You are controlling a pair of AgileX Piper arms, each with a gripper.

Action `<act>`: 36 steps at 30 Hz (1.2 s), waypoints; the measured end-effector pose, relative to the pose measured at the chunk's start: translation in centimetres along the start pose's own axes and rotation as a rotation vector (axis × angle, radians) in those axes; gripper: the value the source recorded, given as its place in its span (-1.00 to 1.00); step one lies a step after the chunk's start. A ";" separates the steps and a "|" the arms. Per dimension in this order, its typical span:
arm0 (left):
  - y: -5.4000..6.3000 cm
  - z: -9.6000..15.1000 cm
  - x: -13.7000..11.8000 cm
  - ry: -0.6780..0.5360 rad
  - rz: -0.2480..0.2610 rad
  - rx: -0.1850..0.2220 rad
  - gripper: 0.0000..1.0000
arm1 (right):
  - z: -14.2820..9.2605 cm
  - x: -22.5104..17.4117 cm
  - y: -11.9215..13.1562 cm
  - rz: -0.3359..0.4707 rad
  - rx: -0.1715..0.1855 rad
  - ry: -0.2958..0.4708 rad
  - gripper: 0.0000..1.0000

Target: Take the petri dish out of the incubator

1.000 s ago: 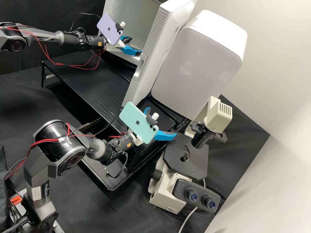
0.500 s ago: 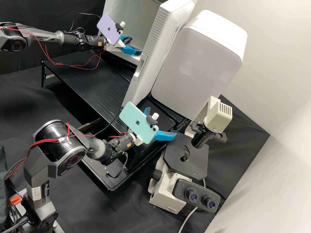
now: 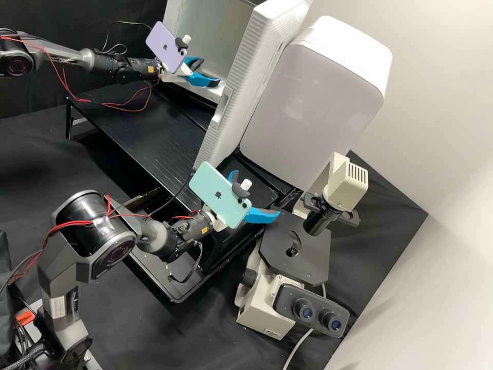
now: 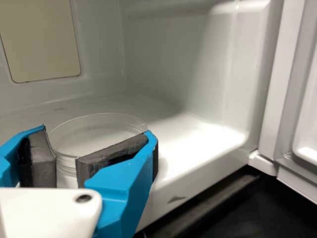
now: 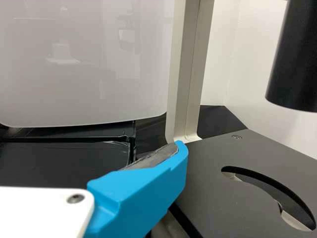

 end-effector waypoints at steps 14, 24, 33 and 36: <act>-0.7 0.6 -1.1 -0.031 0.008 -0.003 -1.00 | 0.0 0.0 0.0 0.000 0.000 0.000 1.00; -0.7 0.7 -1.1 -0.041 0.004 0.008 1.00 | 0.0 0.0 0.0 0.000 0.000 0.000 1.00; -0.7 0.6 -1.1 -0.032 0.001 -0.005 1.00 | 0.0 0.0 0.0 0.000 0.000 0.000 1.00; -0.7 0.5 -1.1 -0.030 0.002 -0.002 1.00 | 0.0 0.0 0.0 0.000 0.000 0.000 1.00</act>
